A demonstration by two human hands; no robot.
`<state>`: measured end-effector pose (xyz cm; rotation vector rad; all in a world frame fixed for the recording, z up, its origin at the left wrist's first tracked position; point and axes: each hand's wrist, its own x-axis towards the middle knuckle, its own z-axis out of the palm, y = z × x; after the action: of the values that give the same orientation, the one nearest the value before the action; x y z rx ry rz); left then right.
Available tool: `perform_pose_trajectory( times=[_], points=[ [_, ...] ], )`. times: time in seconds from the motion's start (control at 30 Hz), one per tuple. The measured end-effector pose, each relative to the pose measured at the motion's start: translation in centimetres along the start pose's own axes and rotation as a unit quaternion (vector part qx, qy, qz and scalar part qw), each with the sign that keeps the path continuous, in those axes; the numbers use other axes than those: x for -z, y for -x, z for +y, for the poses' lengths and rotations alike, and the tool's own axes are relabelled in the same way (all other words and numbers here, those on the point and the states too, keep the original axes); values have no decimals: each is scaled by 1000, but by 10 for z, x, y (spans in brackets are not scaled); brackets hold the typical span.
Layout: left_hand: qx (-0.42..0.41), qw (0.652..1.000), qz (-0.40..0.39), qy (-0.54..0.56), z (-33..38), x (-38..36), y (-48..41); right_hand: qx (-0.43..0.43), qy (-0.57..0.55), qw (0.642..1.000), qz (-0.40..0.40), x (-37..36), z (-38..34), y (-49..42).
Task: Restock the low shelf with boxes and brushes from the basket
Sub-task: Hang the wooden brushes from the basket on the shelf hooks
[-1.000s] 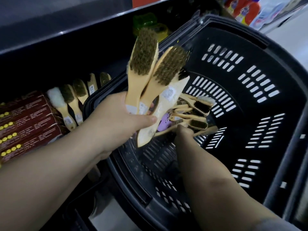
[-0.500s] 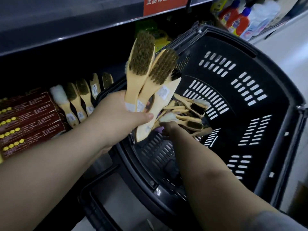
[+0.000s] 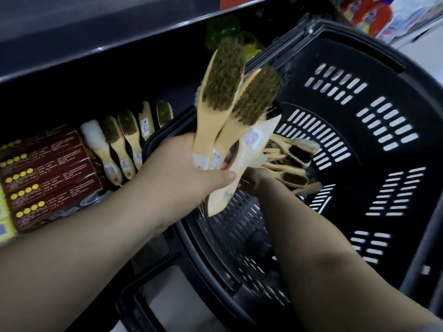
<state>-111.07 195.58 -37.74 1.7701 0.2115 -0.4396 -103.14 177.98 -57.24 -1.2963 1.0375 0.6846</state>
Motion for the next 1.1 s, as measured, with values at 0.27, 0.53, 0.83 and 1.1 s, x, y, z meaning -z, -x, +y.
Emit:
perform_pose_trajectory(
  times=[0.27,0.53,0.83,1.1],
  points=[
    [-1,999,1,46,-4,4,1,114,-133,974,-143,21,-32,109],
    [13,984,70,163,-12,35,43,177,-185,930,-263,-14,-17,226],
    [54,933,184,303,-57,86,102,232,5,935,-269,-124,17,267],
    [115,870,318,359,-95,106,105,127,-2,978,-166,-183,40,219]
  ],
)
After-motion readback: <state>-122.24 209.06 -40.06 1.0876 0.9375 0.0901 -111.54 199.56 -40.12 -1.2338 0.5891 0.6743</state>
